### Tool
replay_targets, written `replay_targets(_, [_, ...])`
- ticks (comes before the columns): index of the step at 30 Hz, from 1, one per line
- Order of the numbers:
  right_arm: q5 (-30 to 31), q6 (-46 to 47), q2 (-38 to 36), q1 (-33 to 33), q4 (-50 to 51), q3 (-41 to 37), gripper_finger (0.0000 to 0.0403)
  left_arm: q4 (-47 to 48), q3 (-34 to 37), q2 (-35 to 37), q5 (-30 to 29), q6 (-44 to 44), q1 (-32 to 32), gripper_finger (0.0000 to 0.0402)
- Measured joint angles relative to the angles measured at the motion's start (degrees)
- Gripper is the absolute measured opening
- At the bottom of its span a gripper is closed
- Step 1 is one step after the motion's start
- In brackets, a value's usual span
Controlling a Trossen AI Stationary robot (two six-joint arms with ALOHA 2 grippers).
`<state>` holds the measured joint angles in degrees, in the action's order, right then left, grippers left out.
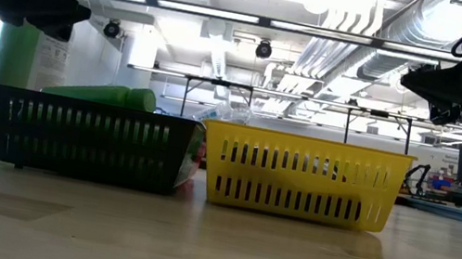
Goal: Pick & Place Travel size toiletries
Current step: Return to Home Position
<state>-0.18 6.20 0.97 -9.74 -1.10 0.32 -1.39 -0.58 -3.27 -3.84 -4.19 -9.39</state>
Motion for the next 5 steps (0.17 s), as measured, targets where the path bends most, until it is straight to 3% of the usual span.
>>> replay_targets(5, [0.01, 0.01, -0.01, -0.01, 0.00, 0.00, 0.0011, 0.00, 0.00, 0.02, 0.01, 0.00, 0.00, 0.0104])
